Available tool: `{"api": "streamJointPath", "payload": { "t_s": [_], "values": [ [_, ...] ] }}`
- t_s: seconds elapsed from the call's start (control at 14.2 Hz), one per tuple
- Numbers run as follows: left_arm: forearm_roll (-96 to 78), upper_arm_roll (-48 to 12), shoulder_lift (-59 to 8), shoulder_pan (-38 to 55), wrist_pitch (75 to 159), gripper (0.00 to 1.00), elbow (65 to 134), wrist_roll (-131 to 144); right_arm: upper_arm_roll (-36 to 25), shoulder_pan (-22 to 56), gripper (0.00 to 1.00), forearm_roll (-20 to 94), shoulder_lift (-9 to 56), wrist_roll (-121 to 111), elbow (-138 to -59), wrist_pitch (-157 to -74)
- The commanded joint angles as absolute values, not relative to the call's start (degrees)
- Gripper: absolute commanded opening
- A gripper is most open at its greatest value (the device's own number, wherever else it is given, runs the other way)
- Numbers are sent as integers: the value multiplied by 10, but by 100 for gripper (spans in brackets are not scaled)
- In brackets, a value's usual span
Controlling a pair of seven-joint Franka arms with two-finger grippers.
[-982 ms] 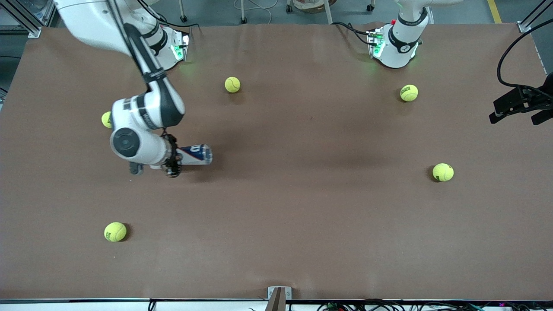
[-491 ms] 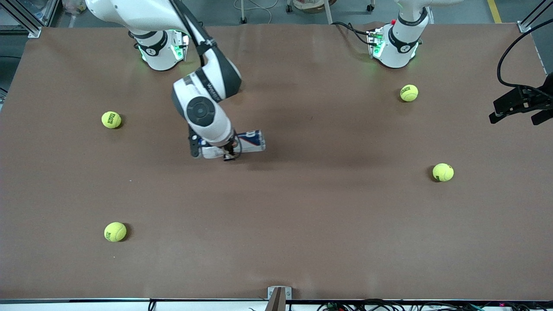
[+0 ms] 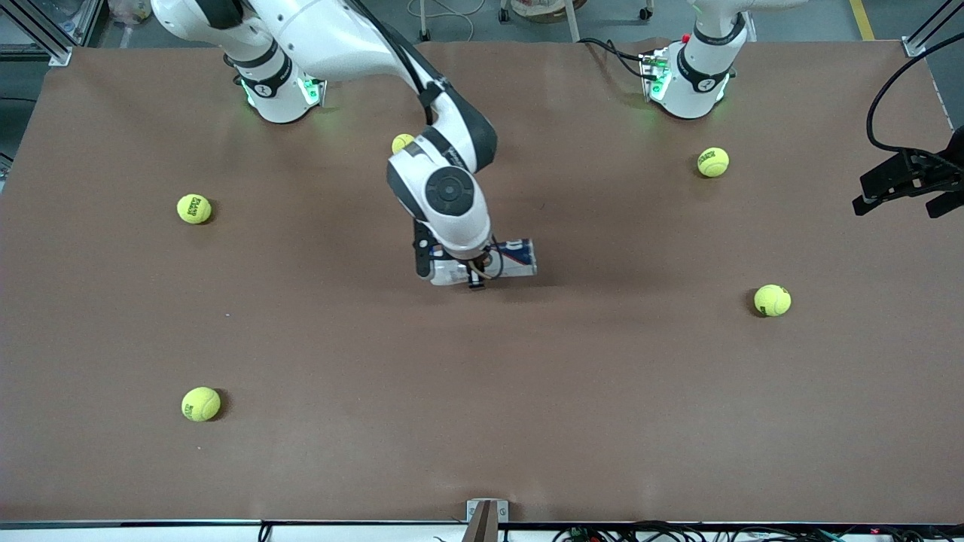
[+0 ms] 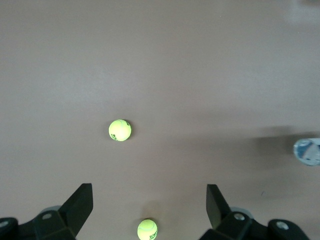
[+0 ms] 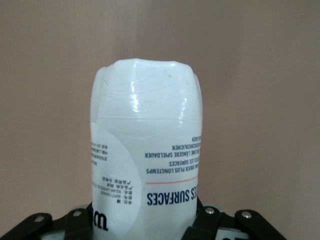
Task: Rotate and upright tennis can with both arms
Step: 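Lift the can with the right gripper and carry it to mid-table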
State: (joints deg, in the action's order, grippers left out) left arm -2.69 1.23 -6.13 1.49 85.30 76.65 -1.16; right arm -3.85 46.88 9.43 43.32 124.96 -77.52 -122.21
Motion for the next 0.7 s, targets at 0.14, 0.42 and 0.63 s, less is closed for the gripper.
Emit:
{"api": "streamJointPath", "payload": {
  "t_s": [0.14, 0.42, 0.63],
  "values": [
    [-27, 11, -54, 13, 846, 100, 768, -24, -55, 498, 60, 96, 572, 1342, -581, -1209],
    [-26, 11, -54, 13, 846, 100, 768, -24, -88, 530, 61, 94, 614, 1359, -548, -1243],
    [-27, 11, -57, 13, 846, 100, 767, -25, -98, 538, 62, 92, 634, 1386, -539, -1284]
  ]
}}
